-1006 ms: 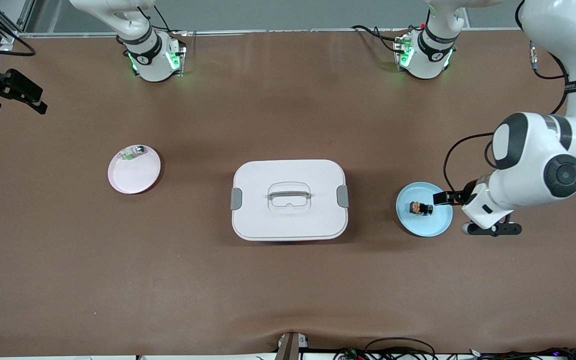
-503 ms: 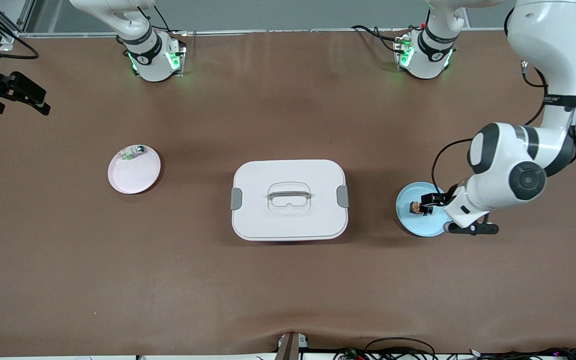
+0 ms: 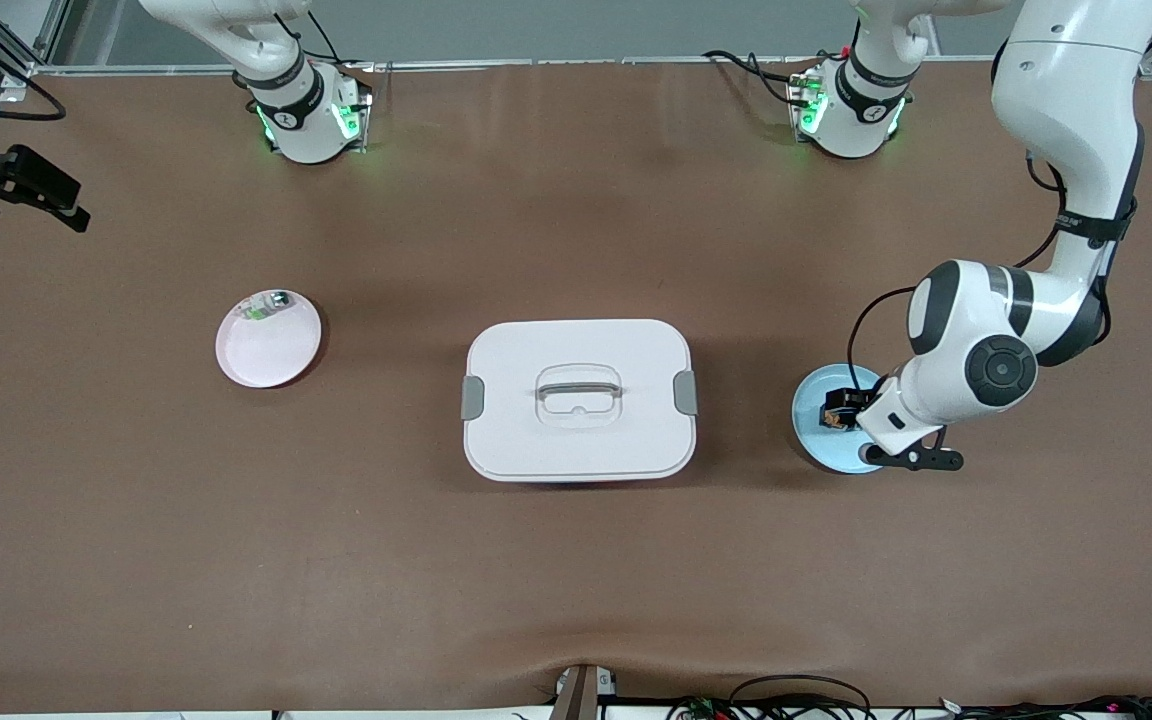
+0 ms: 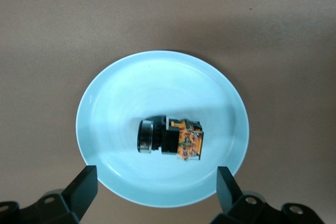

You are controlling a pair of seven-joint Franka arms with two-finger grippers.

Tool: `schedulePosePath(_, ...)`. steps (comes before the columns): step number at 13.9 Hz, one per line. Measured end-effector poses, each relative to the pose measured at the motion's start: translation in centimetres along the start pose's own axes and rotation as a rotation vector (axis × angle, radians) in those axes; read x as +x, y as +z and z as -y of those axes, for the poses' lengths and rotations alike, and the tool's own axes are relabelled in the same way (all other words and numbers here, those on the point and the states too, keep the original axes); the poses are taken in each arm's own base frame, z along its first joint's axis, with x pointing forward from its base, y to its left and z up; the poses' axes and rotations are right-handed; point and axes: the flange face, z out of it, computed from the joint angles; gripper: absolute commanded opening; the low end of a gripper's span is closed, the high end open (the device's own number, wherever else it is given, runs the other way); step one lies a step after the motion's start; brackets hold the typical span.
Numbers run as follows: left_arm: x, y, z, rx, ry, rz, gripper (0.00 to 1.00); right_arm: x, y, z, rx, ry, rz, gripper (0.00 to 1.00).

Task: Transfer orange switch to right arm and place
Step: 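Reach the left gripper down to the orange switch on the blue plate, then close the left gripper on the black-and-orange switch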

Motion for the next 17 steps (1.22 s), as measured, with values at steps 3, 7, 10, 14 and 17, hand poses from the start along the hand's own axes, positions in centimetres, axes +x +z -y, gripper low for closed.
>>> schedulePosePath(3, 0.3, 1.8, -0.3, 0.001, 0.010, 0.000, 1.00, 0.2, -0.3, -0.4, 0.000, 0.008, -0.009, 1.00)
schedulePosePath(7, 0.4, 3.3, -0.8, 0.001, 0.021, 0.012, 1.00, 1.9, -0.3, -0.1, -0.001, 0.006, -0.009, 1.00)
schedulePosePath(10, 0.5, 4.4, -1.2, -0.001, 0.029, 0.016, 1.00, 2.8, 0.4, 0.0, -0.003, 0.006, 0.007, 1.00)
schedulePosePath(14, 0.6, 6.2, -1.3, 0.030, 0.064, 0.018, 1.00, 3.1, 0.8, 0.2, -0.004, 0.002, 0.015, 1.00)
schedulePosePath(17, 0.7, 6.6, -1.1, 0.033, 0.065, 0.017, 1.00, 4.1, 1.6, 0.7, -0.003, -0.005, -0.002, 1.00)
